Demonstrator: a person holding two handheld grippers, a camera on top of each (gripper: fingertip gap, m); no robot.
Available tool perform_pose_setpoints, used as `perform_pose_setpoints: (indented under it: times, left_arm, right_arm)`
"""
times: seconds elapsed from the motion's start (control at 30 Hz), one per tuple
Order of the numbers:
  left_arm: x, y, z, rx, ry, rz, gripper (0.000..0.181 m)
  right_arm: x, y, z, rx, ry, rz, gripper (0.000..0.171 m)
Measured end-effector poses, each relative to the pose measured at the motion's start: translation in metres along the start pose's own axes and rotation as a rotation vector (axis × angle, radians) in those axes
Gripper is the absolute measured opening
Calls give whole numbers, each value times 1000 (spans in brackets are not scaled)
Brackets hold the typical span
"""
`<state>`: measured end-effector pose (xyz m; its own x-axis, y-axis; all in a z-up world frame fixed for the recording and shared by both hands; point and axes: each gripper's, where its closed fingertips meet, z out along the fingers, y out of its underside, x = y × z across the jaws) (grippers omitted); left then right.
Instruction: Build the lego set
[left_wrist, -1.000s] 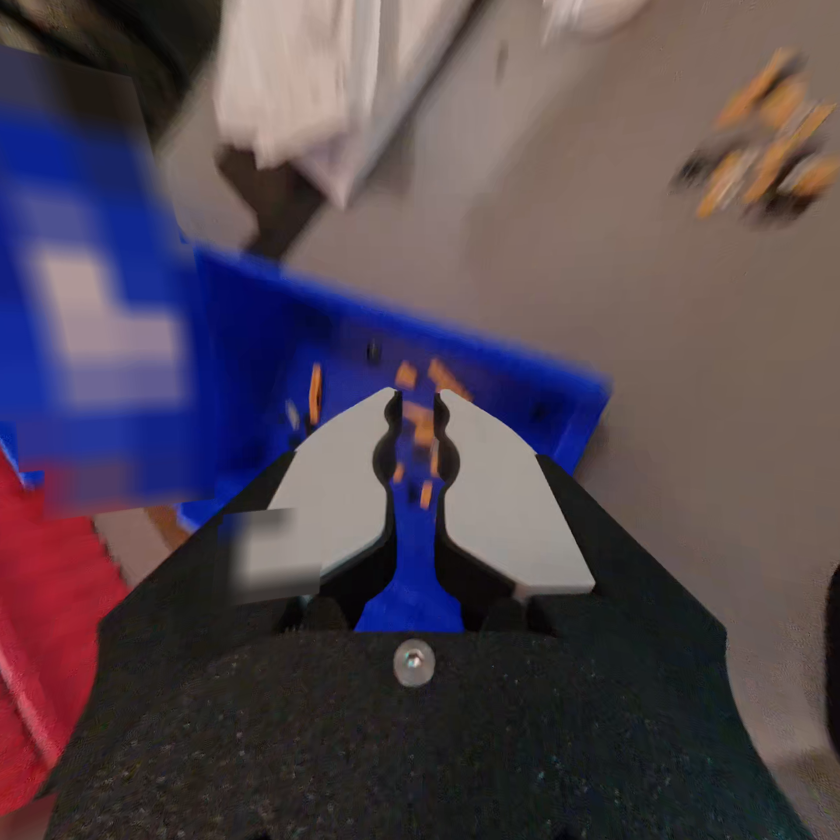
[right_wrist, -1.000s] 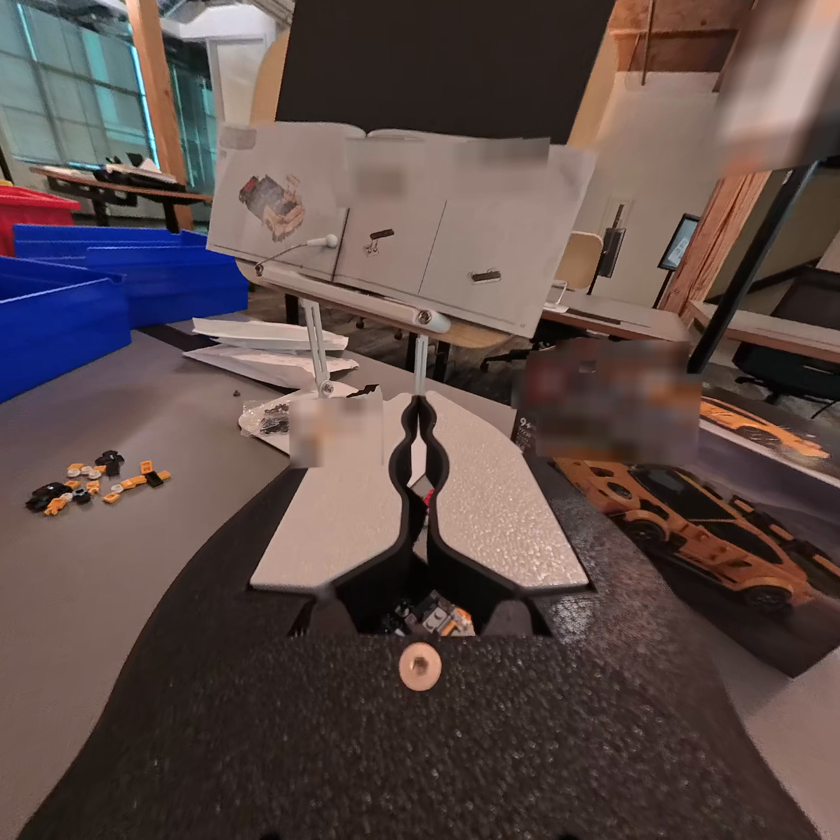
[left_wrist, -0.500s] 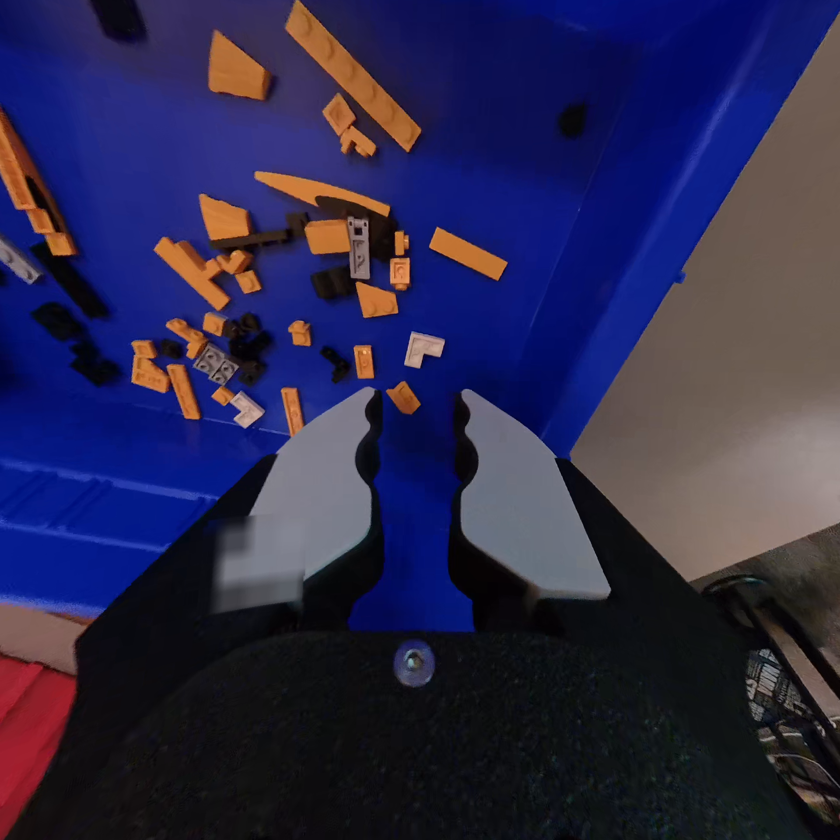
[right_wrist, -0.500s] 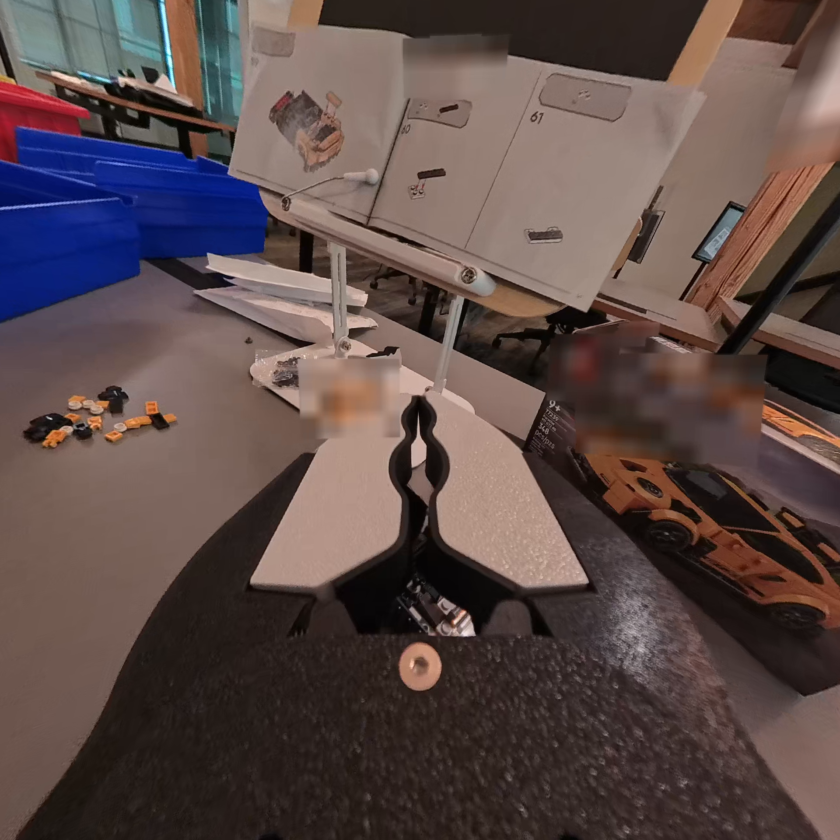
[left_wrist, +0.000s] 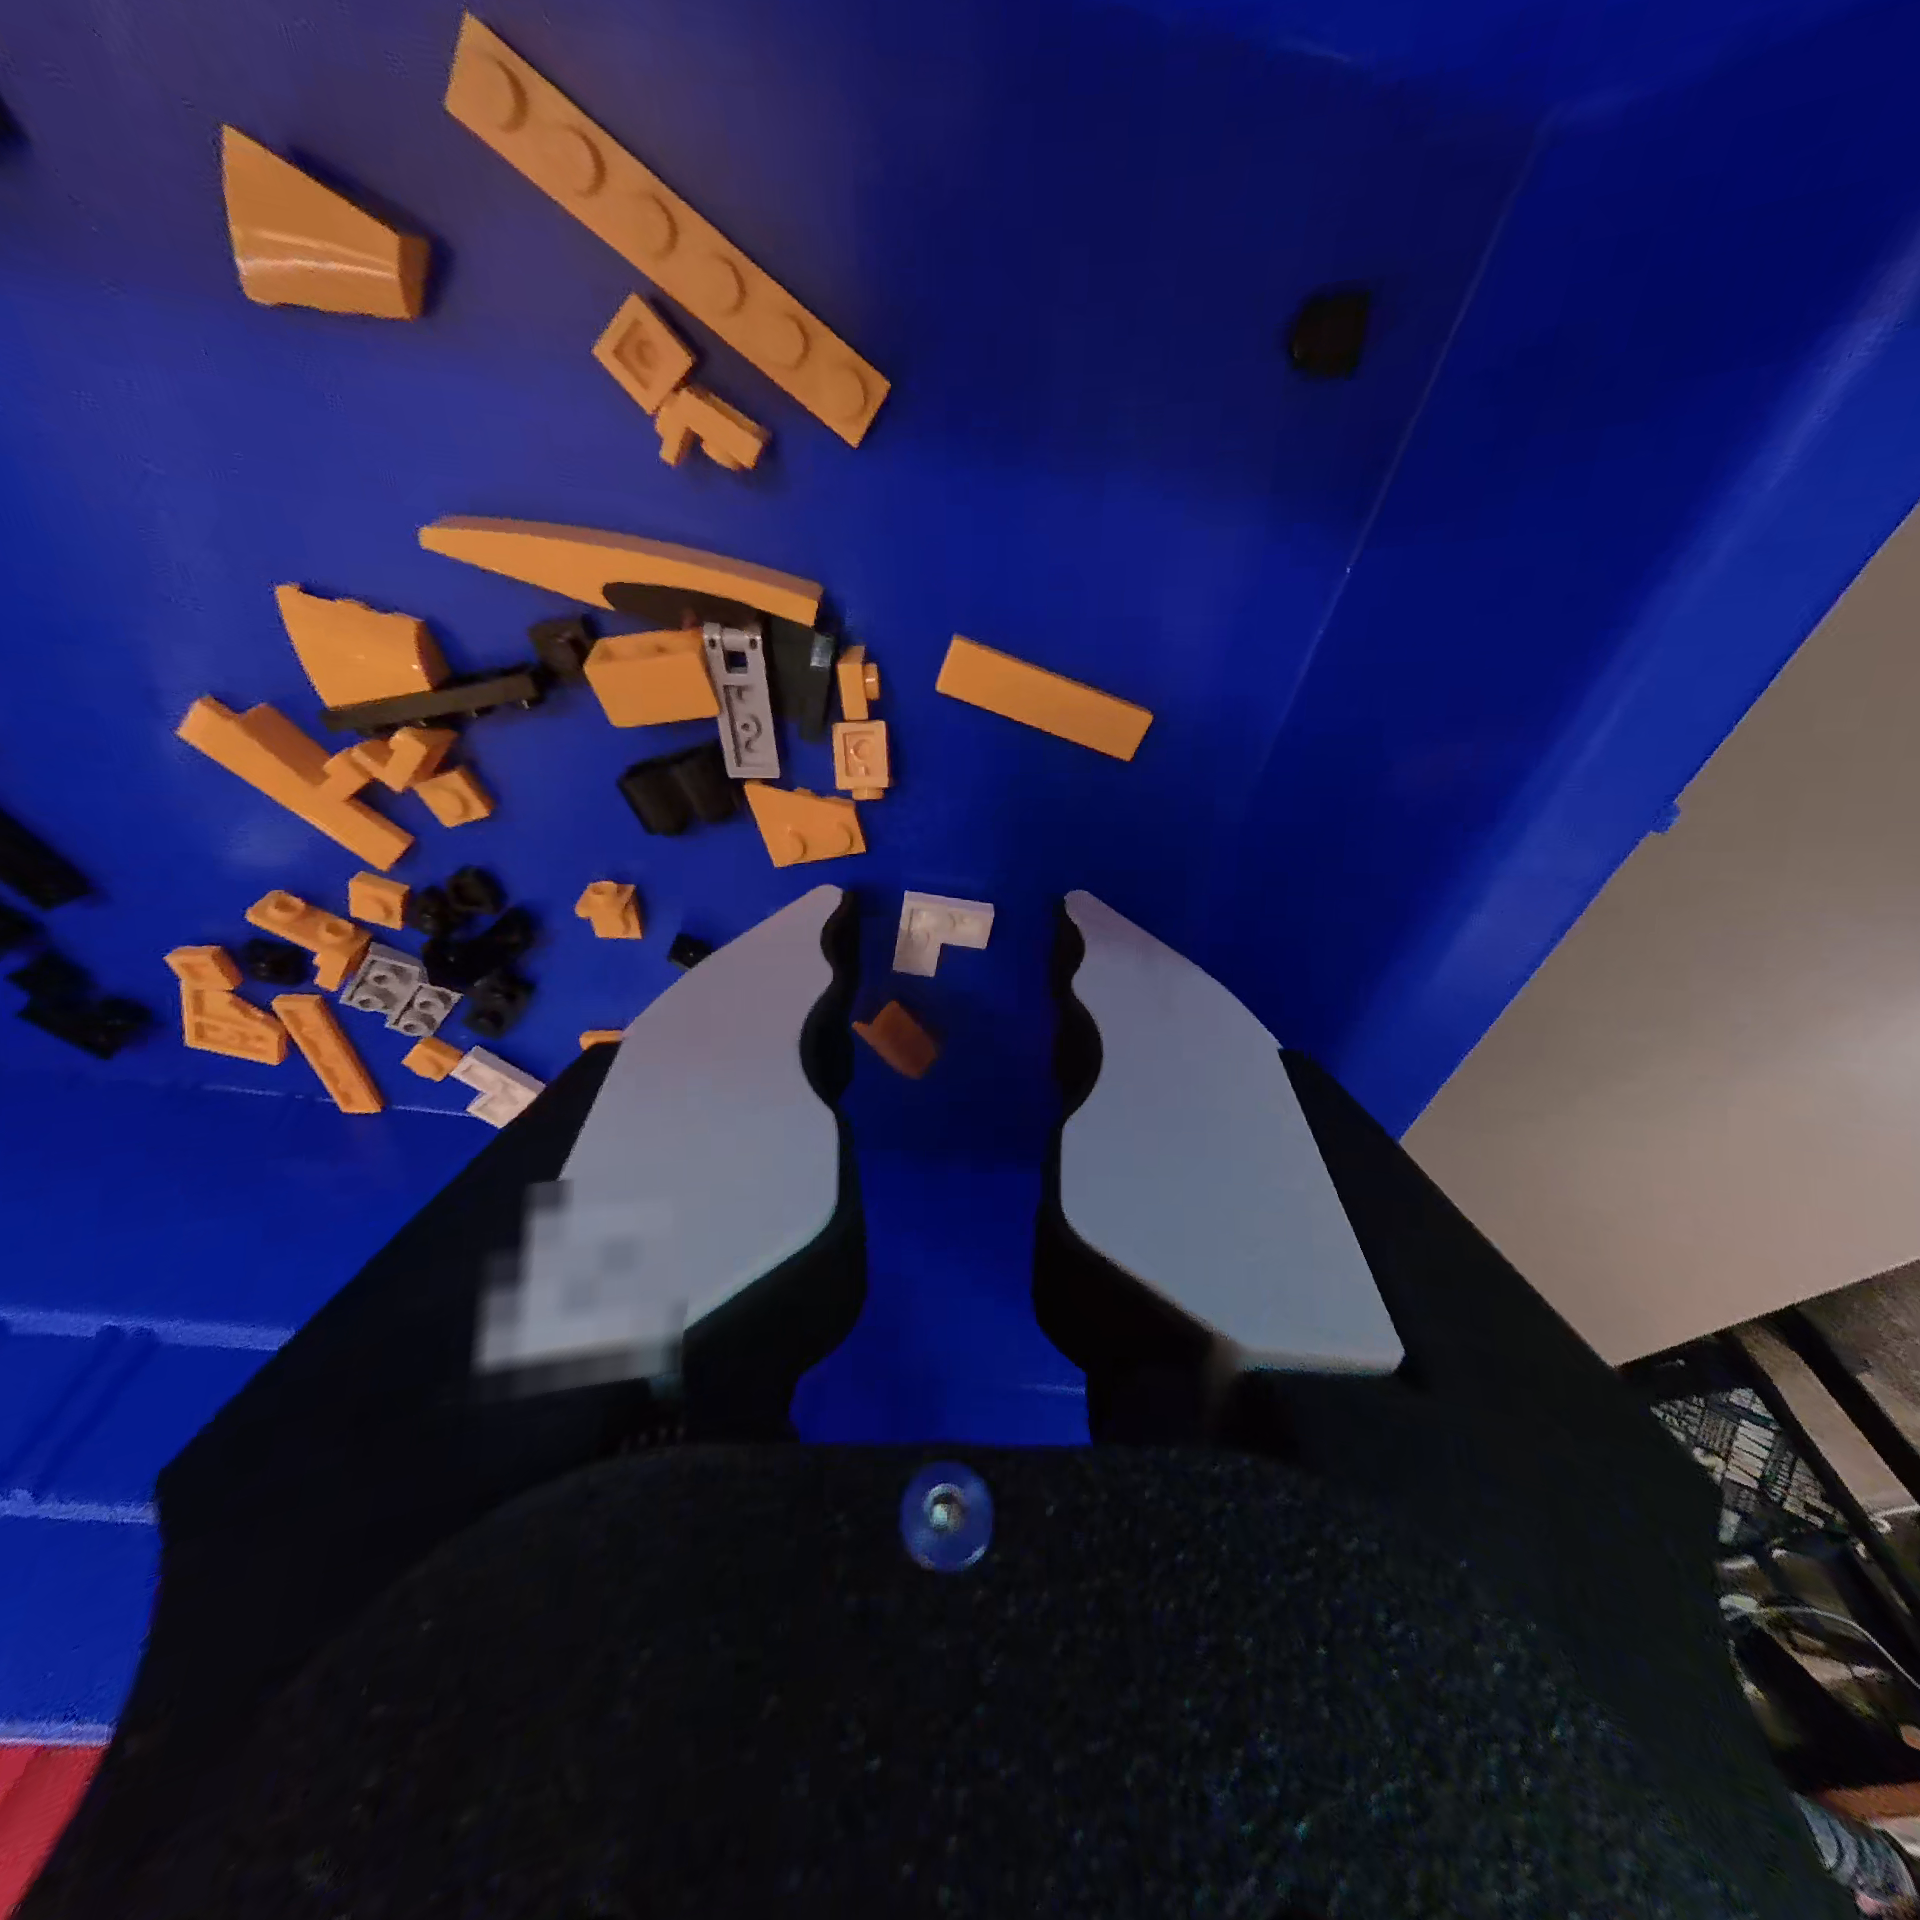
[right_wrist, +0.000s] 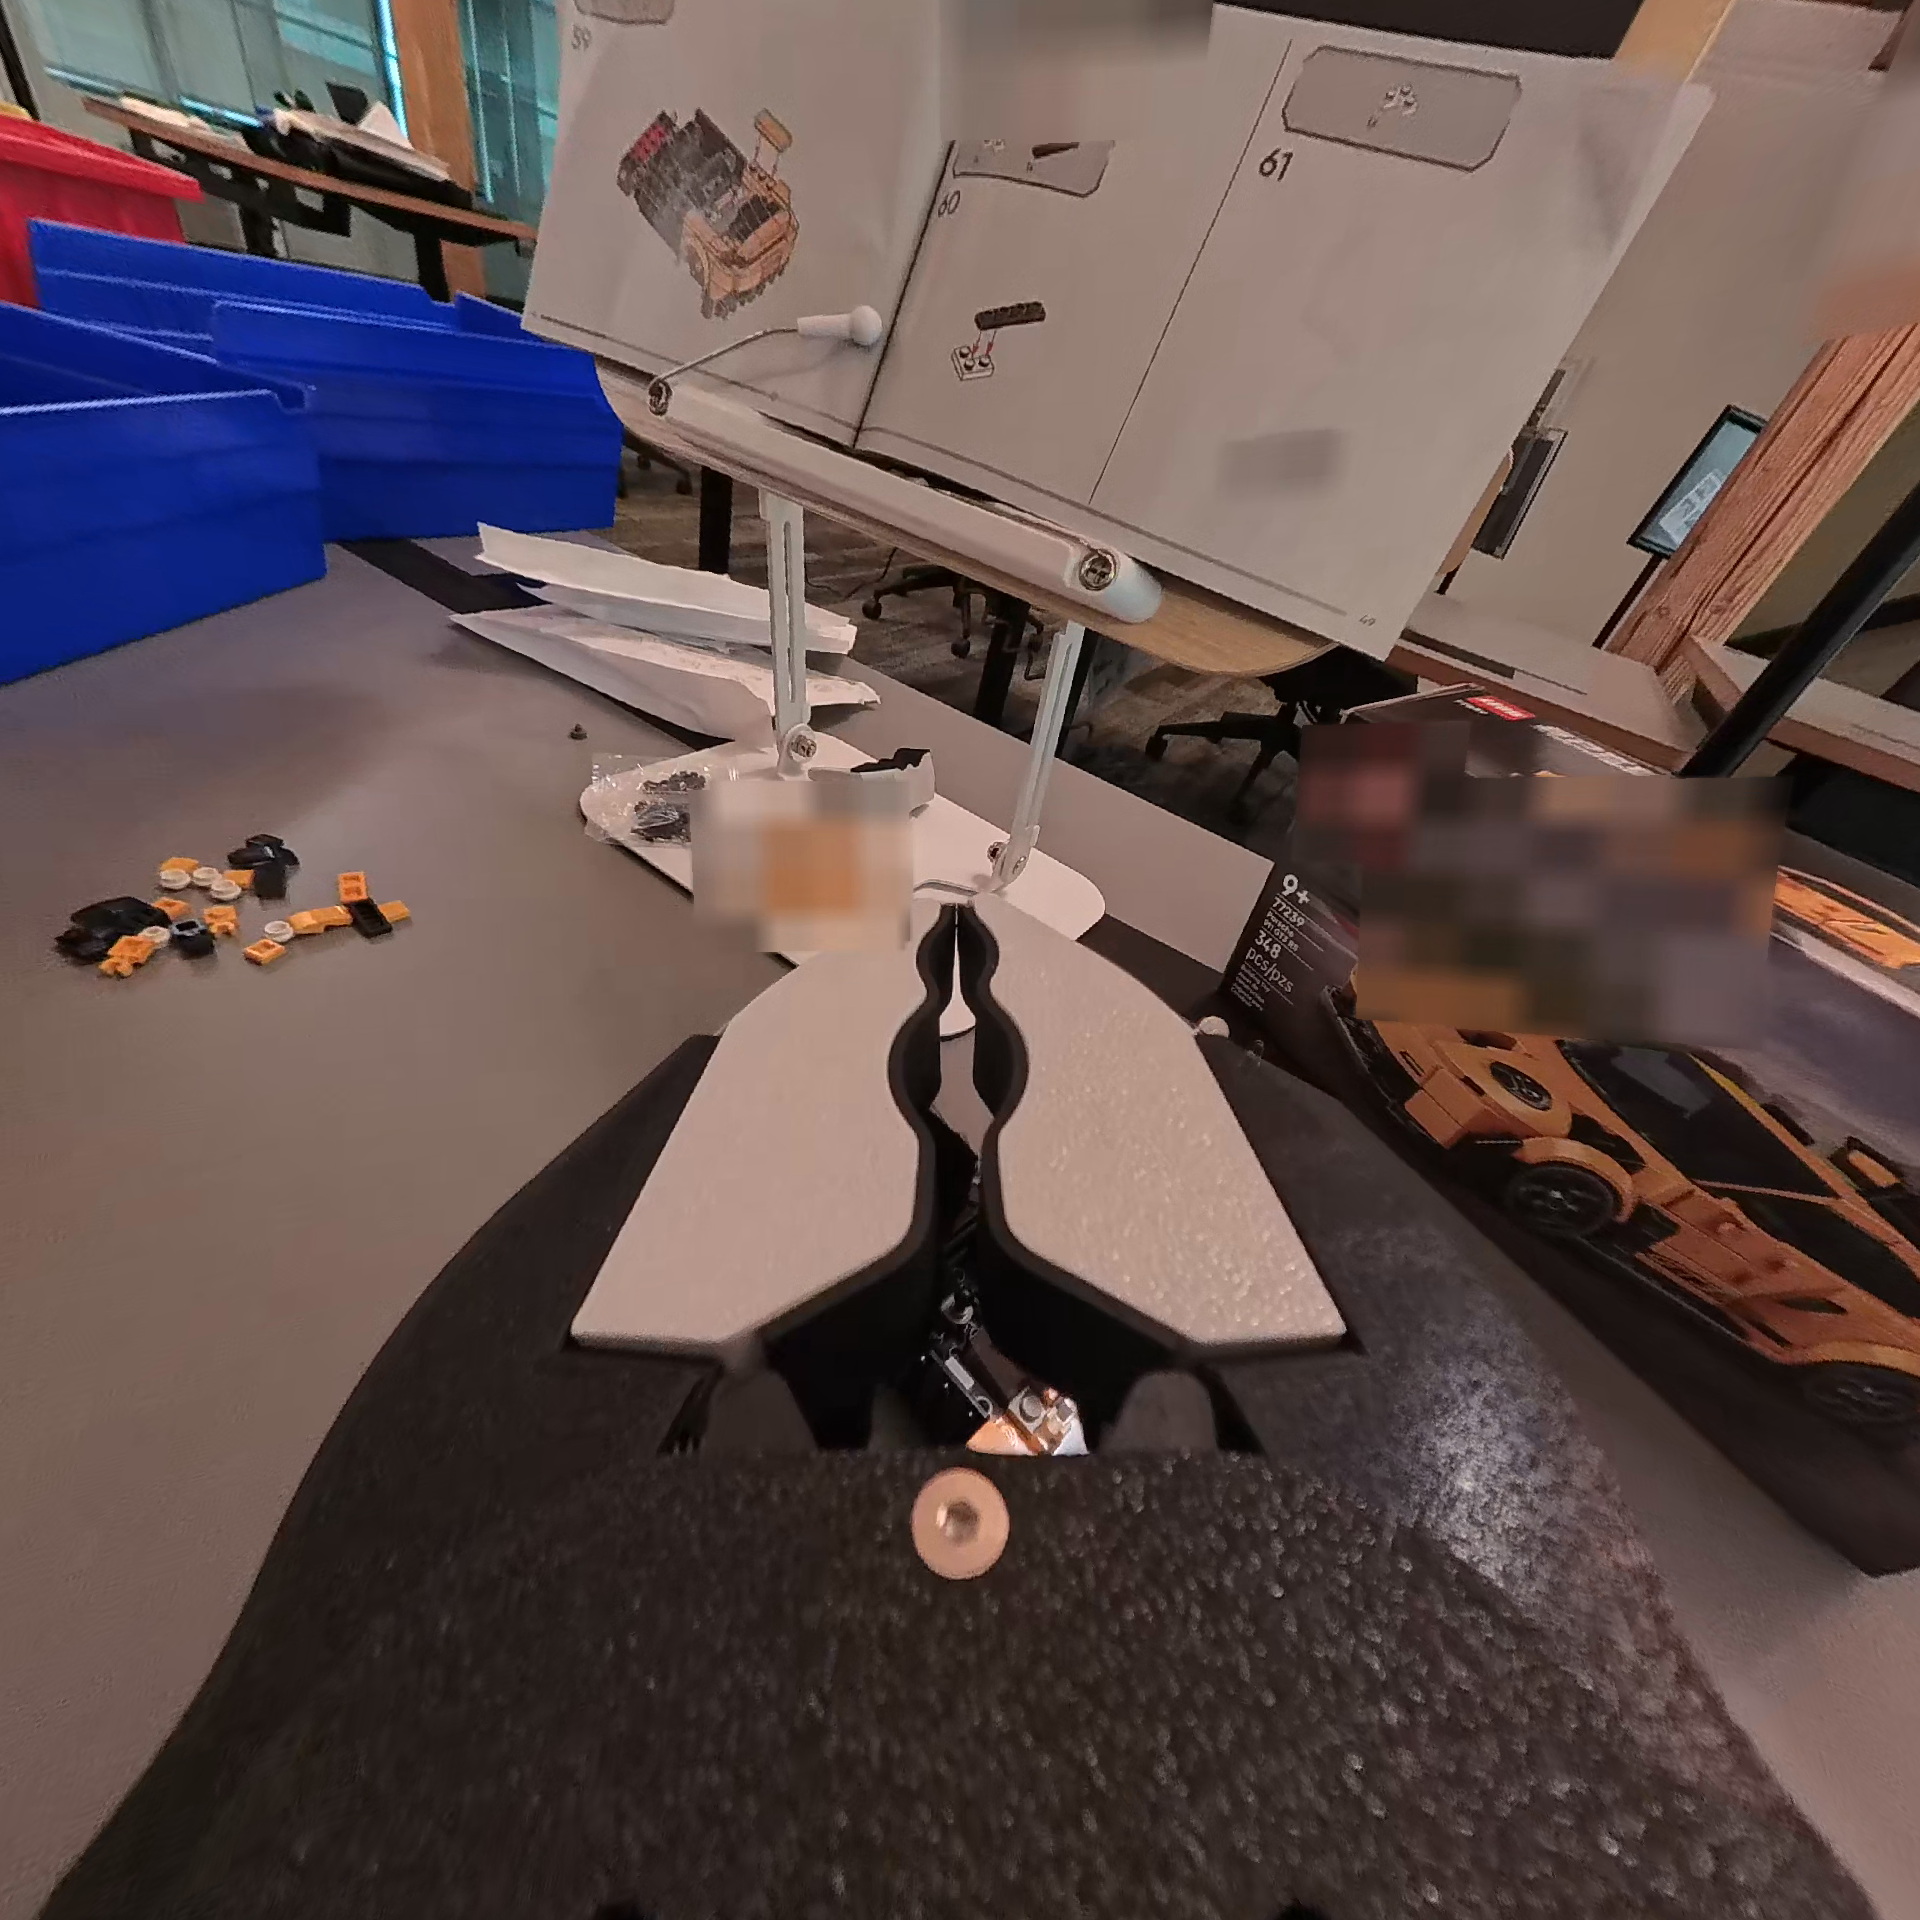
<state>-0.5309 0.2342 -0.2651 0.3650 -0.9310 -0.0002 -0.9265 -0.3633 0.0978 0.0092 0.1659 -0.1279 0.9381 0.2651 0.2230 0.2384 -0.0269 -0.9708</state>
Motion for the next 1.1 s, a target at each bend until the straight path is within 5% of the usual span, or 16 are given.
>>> perform_pose_setpoints:
  times: [0.43, 0.7, 0.9, 1.1]
  left_arm:
    - [-1, 8, -7, 21, -47, -8, 16]
    - [23, -71, -115, 630, -166, -30, 15]
    - [138, -172, -177, 1119, 191, 87, 15]
    - [256, -253, -197, 1354, 757, 167, 15]
  right_arm:
    - [-6, 0, 1, -6, -21, -9, 0]
    - [-13, -2, 1, 2, -31, -26, 1]
    - [-32, -12, -3, 54, -119, -56, 2]
    - [-69, -25, -14, 122, -329, -60, 11]
